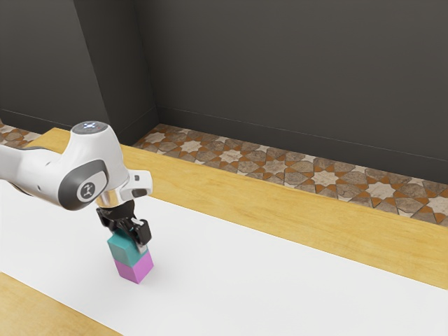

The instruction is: Pick up the blue block with one arm, and put the blue block on the pink block with one arm

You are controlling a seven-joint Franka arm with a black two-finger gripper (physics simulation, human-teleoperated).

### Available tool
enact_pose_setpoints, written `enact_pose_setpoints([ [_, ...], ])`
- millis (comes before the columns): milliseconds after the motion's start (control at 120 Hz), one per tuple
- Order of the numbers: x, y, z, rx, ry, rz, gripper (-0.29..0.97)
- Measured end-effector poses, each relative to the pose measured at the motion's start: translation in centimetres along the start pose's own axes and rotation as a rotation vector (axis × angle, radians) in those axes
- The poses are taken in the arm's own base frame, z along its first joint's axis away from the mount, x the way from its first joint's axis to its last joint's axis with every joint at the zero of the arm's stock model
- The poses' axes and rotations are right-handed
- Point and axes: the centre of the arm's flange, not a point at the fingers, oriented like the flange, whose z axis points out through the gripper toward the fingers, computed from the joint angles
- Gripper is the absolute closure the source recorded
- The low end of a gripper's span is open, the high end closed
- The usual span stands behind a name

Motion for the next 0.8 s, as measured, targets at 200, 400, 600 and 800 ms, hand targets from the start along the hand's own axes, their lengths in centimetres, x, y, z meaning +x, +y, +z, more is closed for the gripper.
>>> enact_pose_setpoints([
  [200,0.0,0.0,0.0,-0.001,0.001,0.007,0.07],
  [400,1.1,-0.5,-3.2,-0.006,0.064,0.006,0.04],
  [600,3.0,-1.2,-8.2,0.010,0.130,0.020,0.03],
  [800,3.0,-1.1,-8.1,0.017,0.104,0.031,0.03],
])
